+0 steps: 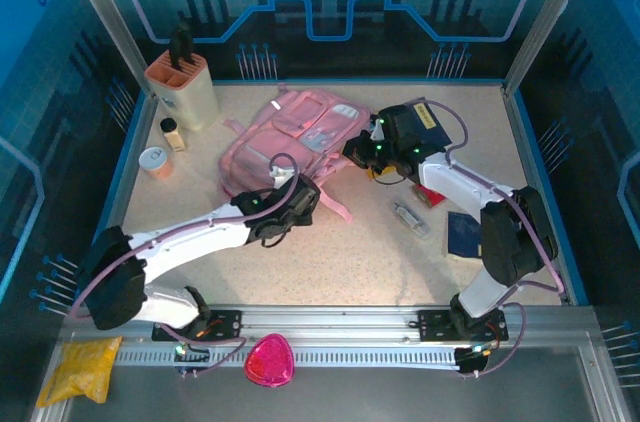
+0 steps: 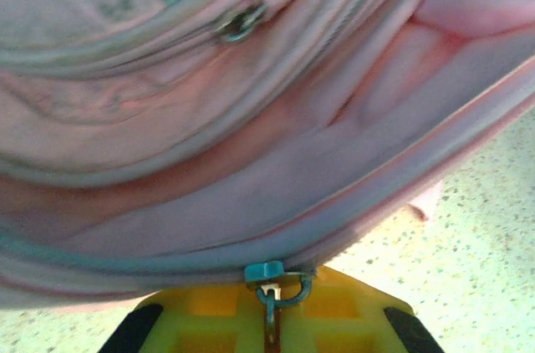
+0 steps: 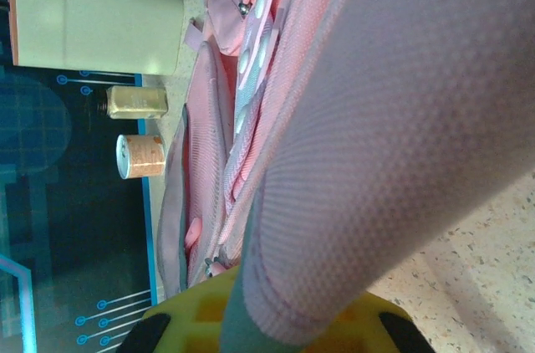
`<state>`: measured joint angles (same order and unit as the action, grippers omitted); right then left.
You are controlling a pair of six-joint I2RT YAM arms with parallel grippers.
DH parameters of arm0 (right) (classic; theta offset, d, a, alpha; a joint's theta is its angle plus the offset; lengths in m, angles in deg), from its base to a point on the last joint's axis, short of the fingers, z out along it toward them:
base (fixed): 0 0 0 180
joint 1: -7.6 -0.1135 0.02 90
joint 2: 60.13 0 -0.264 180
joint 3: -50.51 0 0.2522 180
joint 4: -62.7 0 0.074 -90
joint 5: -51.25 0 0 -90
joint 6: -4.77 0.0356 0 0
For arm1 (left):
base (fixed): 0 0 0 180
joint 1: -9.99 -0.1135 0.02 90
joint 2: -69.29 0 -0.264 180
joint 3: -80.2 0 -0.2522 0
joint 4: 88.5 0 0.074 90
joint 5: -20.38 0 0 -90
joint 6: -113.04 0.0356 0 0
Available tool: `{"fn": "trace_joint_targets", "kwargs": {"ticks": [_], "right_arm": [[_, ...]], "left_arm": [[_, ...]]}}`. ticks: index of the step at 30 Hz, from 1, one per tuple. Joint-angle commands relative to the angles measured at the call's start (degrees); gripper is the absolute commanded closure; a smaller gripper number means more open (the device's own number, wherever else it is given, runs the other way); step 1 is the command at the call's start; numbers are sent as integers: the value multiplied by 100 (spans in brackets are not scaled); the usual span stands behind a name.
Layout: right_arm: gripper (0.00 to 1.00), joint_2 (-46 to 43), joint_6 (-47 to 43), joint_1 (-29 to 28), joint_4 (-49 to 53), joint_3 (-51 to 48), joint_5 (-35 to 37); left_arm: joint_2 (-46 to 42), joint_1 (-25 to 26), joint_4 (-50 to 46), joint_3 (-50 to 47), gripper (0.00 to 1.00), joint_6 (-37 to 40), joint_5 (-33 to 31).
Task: Pack the student bag
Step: Unzip the student bag at the center of the table.
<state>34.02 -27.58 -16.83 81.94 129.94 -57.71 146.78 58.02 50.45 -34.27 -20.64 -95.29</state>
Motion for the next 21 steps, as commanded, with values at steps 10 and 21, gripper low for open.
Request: {"fn": "trace_joint_targets", "kwargs": {"ticks": [10,21], "right_arm": [[94,1269,-711,311,323,1498,-364],[59,1251,-907,386,353,1295,-939]], "left_arm": [[-670,174,-544,-45,100,-182,742],[85,306,-130,365,100,-114,631]]}}
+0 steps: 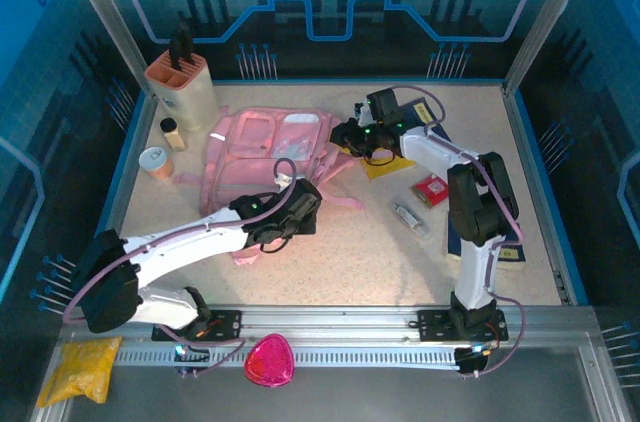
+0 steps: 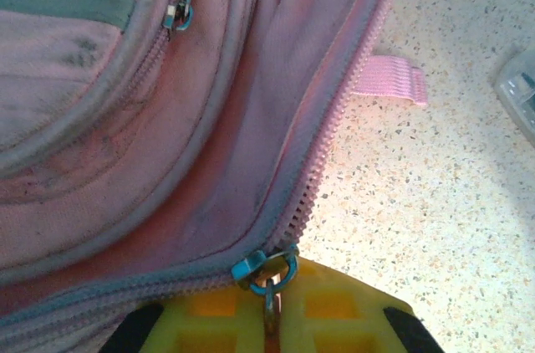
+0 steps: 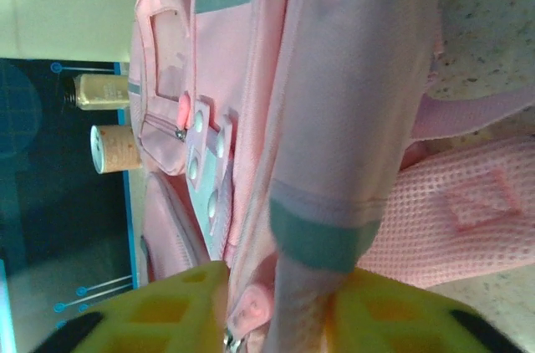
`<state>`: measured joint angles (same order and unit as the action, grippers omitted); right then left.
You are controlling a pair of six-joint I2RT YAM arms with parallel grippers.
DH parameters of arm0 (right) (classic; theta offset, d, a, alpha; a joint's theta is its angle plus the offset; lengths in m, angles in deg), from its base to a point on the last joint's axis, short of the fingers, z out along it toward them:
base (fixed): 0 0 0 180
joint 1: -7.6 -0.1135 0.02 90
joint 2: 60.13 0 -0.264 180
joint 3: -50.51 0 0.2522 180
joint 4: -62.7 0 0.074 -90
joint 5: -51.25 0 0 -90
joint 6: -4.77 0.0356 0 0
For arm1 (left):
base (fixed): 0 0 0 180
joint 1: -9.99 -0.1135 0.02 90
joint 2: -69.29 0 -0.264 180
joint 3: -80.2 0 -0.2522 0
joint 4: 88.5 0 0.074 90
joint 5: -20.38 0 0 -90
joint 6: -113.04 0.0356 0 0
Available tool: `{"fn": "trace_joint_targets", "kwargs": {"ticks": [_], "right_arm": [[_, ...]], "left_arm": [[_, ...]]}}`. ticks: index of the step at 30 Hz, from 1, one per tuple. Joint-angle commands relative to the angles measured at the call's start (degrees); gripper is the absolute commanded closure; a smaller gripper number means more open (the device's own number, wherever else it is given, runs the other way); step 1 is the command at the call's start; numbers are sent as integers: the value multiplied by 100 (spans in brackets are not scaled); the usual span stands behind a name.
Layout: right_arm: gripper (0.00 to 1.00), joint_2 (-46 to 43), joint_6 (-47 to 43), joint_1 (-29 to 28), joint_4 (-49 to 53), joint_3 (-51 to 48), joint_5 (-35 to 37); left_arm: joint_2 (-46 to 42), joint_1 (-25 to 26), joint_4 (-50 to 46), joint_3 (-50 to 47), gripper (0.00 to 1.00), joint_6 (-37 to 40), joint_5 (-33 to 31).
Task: Pack the student bag
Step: Unzip the student bag at the center of the table.
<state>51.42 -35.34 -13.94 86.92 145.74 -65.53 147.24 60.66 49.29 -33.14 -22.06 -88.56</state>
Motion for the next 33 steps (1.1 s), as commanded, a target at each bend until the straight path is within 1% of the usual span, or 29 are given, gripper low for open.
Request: {"fn": "trace_joint_targets", "kwargs": {"ticks": [1,3,6,8,13,17,20,22,24,28,32,33], "right_arm": [[54,-635,-177,93,-86,-422,-130],[48,-941,-164,93,-101,-840,-241],[44,-1256,112,5,-383,-1515,-587],[42,-1416,285,-119,-565,-1864,-668],[38,-1570,853,-534,-1148,-2391,-680],[39,-1301,1151,-745,-1527,-2467,-575],[44,-1033,1482,-811,-2089,-2562,-526],[48,-874,1466,-856,-2114,-2427,-471],[54,-742,1322,-878,-1968,-2254,-397],[70,-698,1038,-863,-1736,-2155,-43],[93,-611,702,-786,-1405,-1914,134],[96,-617,645,-761,-1410,-1896,181]], "left_arm": [[48,39,58,238,100,58,-11],[61,39,81,246,100,64,-30],[38,39,163,208,100,80,18],[18,38,302,164,100,107,105],[53,39,393,168,100,73,139],[112,39,472,183,100,127,230],[167,39,532,194,100,201,375],[218,39,588,225,100,314,499],[260,39,547,298,100,396,537],[248,39,501,320,100,514,455],[238,35,276,351,100,534,365],[223,38,209,361,100,545,339]]}}
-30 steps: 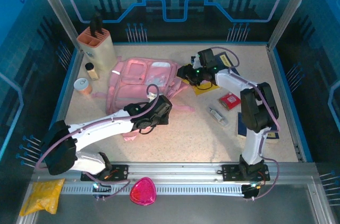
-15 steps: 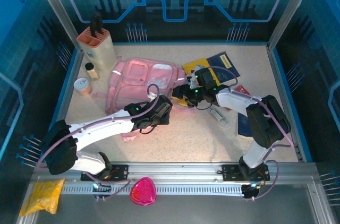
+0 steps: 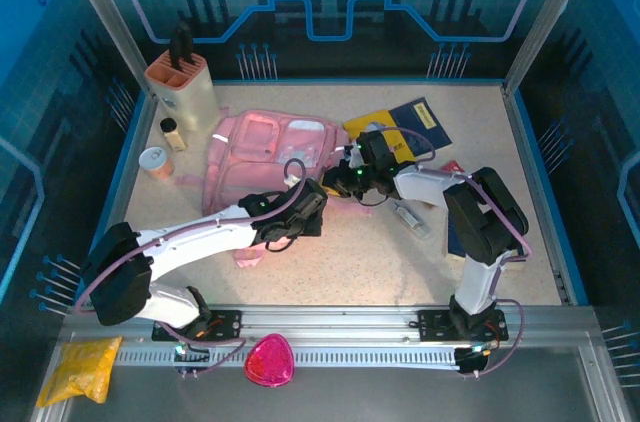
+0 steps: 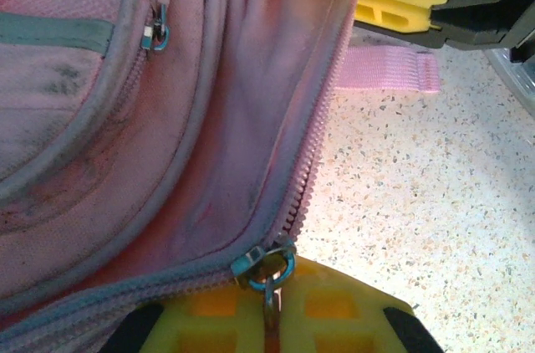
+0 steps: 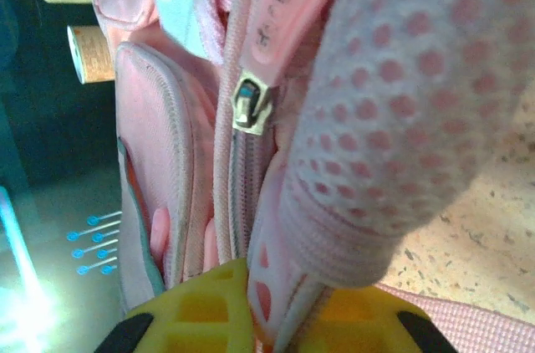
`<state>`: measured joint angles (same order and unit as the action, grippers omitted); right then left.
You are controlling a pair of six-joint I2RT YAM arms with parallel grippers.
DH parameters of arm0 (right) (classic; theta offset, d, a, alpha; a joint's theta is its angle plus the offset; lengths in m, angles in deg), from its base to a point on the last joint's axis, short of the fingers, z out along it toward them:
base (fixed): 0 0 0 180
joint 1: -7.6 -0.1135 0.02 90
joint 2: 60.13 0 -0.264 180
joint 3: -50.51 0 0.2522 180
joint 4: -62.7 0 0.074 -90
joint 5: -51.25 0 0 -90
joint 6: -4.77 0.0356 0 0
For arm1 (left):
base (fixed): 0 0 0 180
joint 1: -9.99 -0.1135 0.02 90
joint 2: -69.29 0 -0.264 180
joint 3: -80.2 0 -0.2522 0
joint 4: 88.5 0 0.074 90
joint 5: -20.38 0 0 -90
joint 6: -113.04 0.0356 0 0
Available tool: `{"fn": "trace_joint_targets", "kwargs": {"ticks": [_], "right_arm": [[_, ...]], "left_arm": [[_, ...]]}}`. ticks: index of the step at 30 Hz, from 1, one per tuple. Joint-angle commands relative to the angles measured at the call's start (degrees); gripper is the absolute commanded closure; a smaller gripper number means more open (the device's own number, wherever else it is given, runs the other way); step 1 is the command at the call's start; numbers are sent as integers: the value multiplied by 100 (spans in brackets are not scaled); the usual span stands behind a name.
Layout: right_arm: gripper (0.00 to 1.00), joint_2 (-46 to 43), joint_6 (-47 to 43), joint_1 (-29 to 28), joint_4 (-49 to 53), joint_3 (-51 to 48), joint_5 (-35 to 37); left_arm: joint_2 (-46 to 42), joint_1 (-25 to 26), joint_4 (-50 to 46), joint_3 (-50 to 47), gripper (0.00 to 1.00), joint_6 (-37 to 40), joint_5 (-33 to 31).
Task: Pack the student bag
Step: Unzip the student bag at the center of the table.
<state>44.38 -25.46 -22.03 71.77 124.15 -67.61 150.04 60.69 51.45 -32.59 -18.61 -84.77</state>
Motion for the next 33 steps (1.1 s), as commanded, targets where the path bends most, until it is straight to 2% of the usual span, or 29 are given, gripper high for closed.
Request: {"fn": "trace_joint_targets", "kwargs": {"ticks": [1,6,15,21,24,30,33], "right_arm": [[99,76,-427,70,162,310,488],[100,146,-968,248,784,857,900],[100,728,-1588,553,1655,2001,1155],[99,655,-1699,455,1695,2020,1055],[88,477,-1830,423,1953,1988,910],[49,-438,-2068,340,2492,1396,780],[38,-941,-2094,298,2731,1001,681]], "left_arm": [[-92,37,-42,277,100,237,-36],[-541,33,-62,-181,100,393,34],[-1345,-1,-834,-1038,100,157,-199],[-1668,-25,-263,-1337,100,122,13],[-1610,-25,133,-1299,100,185,-4],[-1262,-25,428,-1019,100,293,-32],[-1133,-25,535,-949,100,331,44]]}}
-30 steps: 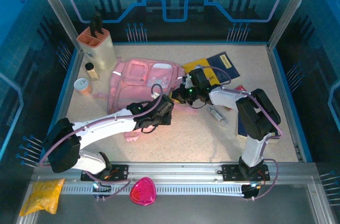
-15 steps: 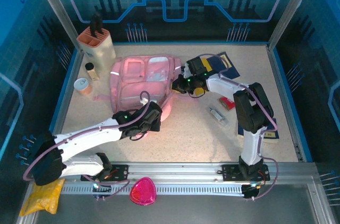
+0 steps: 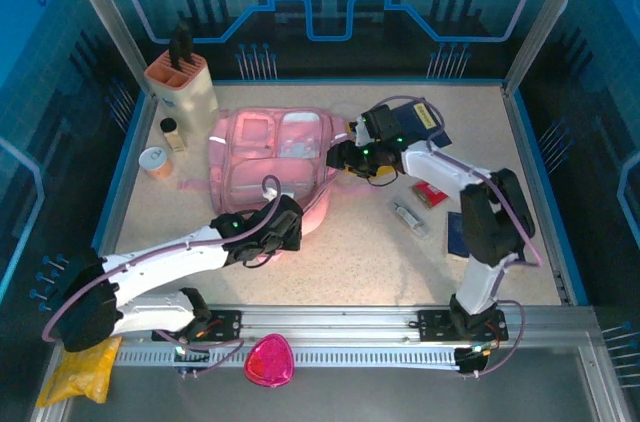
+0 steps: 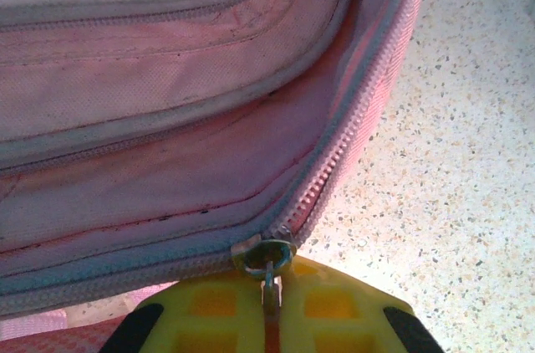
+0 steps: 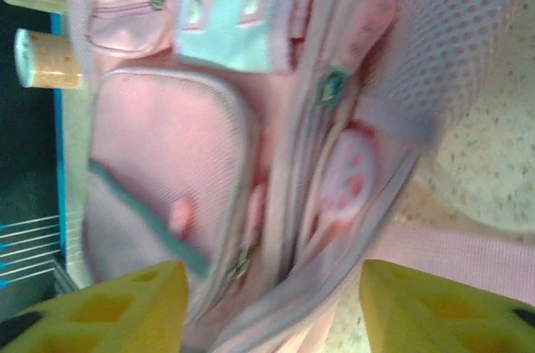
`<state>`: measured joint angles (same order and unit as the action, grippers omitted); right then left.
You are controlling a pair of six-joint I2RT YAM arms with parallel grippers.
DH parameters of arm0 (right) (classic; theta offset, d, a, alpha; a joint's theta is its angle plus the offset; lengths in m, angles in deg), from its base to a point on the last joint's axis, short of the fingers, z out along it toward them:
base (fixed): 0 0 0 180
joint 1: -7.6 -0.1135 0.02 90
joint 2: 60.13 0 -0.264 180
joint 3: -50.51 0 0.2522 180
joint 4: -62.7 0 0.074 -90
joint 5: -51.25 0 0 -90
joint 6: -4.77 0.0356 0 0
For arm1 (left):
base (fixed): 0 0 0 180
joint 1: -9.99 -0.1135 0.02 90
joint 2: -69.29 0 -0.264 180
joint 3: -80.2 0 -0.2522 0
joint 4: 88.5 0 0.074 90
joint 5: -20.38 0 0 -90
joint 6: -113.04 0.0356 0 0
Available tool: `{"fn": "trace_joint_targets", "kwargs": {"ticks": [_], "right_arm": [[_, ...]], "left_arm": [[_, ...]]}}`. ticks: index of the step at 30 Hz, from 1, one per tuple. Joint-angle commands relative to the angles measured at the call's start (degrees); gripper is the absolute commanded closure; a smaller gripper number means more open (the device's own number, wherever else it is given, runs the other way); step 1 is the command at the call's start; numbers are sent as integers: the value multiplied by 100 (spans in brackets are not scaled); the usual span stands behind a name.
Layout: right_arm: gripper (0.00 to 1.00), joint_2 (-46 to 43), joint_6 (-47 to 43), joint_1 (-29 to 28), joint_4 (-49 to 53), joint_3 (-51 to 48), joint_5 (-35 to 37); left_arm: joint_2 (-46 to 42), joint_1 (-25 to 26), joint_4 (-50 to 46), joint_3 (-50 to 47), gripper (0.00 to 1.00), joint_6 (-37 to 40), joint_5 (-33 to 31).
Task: Pack the student bag
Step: Unzip the student bag at the center of the table.
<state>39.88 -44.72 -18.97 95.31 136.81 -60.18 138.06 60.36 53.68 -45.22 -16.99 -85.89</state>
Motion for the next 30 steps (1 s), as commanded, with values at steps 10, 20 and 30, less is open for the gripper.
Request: {"fn": "trace_joint_targets", "kwargs": {"ticks": [10,20,30], "right_arm": [[25,-1466,992,-719,-138,-1548,103],[17,-908,1670,-1174,-860,-1561,496],[40,-306,1249,-1219,-1197,-1440,548]], "left_arm": [[259,8,509,452,100,237,474],[455,15,655,613,100,261,809],[665,15,620,833,100,429,1073]]}}
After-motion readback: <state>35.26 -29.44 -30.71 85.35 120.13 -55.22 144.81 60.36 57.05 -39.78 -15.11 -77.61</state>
